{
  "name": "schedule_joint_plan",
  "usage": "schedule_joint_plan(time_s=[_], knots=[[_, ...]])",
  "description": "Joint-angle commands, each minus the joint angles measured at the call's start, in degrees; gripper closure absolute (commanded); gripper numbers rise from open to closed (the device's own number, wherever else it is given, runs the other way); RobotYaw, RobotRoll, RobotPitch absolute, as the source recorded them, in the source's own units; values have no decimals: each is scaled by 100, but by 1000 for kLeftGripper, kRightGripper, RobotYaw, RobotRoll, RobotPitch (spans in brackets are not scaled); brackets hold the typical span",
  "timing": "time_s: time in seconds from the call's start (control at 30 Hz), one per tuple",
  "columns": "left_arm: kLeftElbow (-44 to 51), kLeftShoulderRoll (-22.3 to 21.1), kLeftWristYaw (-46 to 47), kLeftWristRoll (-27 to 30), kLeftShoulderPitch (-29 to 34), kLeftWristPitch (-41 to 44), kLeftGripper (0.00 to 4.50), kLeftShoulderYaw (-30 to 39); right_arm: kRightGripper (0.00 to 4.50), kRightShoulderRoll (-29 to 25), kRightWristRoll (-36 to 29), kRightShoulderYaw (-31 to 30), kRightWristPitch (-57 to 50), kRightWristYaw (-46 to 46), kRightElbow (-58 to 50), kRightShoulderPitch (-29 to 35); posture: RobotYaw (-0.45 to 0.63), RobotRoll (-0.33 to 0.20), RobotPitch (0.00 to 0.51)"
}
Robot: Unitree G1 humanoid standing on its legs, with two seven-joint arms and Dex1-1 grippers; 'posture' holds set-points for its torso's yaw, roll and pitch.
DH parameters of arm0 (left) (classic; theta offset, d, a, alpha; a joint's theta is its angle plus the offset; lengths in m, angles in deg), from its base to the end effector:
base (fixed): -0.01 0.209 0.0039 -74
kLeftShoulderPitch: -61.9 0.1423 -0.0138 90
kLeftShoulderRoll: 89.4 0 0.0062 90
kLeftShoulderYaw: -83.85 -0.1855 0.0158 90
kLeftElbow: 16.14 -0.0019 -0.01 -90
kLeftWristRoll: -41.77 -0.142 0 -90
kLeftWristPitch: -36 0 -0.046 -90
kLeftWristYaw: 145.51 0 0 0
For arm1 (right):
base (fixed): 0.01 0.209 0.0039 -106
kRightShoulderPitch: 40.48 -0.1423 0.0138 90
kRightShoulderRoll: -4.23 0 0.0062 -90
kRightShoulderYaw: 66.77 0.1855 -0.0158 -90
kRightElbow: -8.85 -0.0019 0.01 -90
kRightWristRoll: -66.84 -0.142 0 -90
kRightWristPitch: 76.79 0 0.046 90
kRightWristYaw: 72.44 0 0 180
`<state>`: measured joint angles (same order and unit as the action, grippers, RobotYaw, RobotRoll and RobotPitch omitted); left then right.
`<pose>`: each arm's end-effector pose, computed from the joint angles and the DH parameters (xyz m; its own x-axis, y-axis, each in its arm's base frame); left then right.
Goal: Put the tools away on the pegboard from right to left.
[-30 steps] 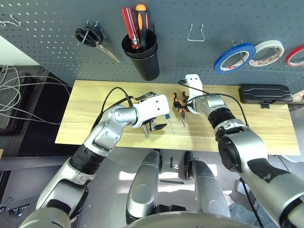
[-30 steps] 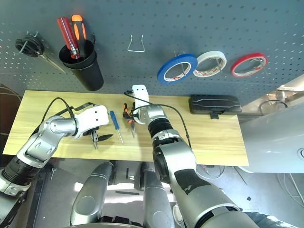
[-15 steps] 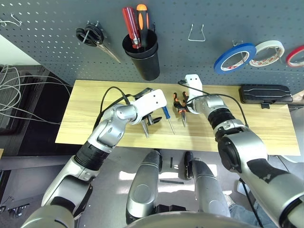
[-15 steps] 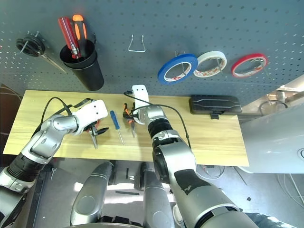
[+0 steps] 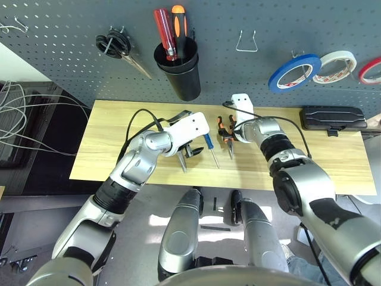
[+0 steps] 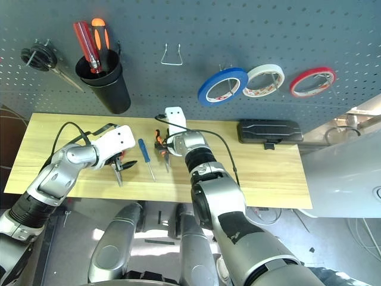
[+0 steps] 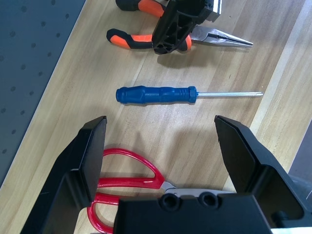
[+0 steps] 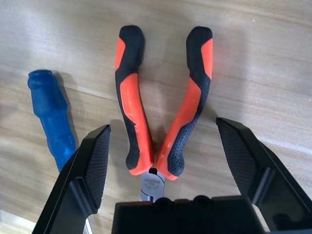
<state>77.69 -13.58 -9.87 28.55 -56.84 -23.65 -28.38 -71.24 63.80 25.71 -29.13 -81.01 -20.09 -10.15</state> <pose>0.2781 0.1574 0.1391 0.6418 -0.5271 -0.5570 0.7639 0.3760 0.5244 0.3509 -0.0939 0.1032 0.6505 0.2381 -0.7212 -0.2922 0.9550 0.0518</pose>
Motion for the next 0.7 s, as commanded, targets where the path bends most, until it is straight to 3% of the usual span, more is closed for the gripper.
schedule_joint_plan(time_s=[0.03, 0.1, 0.7], knots=[[-70, 25, -41, 42, 72, -41, 0, -30, 267, -75, 108, -111, -413, 7, 29, 194, 284, 0, 354], [-108, 34, -33, 49, 60, -70, 0, -29, 114, -97, 100, -89, -491, 40, -47, 186, 281, 0, 349], [-113, 4, -97, 93, 102, -189, 0, -4, 267, 113, -19, 150, -592, 343, -307, 128, 271, 0, 344]])
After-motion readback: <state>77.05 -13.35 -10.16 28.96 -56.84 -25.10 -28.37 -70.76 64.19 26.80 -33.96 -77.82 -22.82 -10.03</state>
